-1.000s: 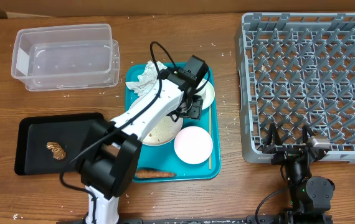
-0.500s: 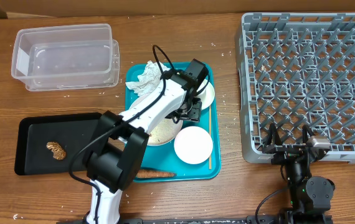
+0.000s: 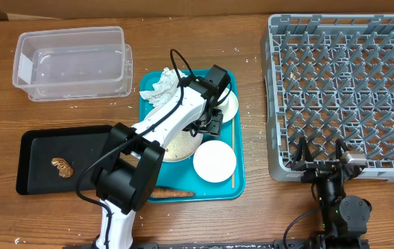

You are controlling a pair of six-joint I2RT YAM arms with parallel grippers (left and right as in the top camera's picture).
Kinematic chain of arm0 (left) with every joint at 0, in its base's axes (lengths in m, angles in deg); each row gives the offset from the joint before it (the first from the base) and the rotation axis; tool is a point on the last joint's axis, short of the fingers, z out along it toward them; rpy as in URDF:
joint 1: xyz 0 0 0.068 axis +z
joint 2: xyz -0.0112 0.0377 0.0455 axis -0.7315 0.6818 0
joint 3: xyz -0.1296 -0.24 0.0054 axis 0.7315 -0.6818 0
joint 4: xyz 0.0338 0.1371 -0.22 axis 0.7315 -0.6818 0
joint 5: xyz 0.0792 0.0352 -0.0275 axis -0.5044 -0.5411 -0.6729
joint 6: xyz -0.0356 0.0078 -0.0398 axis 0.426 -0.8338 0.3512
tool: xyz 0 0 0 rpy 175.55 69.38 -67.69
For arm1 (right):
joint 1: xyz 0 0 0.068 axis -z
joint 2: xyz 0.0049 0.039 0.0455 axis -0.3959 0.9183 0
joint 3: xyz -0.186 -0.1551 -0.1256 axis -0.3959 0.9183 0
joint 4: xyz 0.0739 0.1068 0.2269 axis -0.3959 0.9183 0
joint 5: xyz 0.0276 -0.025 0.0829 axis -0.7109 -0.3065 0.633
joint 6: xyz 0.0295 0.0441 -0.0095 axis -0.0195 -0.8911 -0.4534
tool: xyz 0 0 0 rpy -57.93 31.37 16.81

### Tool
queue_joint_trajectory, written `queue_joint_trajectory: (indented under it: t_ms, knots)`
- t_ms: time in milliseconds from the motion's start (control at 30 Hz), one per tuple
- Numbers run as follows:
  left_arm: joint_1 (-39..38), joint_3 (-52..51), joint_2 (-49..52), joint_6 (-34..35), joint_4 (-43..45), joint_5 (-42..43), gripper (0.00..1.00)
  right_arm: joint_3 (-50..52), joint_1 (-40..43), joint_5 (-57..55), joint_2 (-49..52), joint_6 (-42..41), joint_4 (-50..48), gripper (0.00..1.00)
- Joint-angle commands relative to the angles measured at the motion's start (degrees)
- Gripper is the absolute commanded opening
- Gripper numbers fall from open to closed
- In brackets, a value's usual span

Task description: Sort waste into correct bins and load items into the dishwasher

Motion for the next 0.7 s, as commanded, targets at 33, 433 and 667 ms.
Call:
queue_joint_trajectory:
  t_ms: [33,433,667]
  knots:
    - [0.37,0.42,1.16,-4.24,-0.07,-1.2,0.65,0.61,0.07,0.07,-0.63,0.26,-0.42,1.0]
    - [1.16,1.01,1.16,-4.85,6.45,-4.13,0.66,0.61,0.07,0.07,-0.63,0.26,-0.42,1.0]
    - [2.27,3.23,1.14,-4.83,6.27,-4.13,0.66,0.61,0.07,0.04,-0.63,0.26,-0.42,1.0]
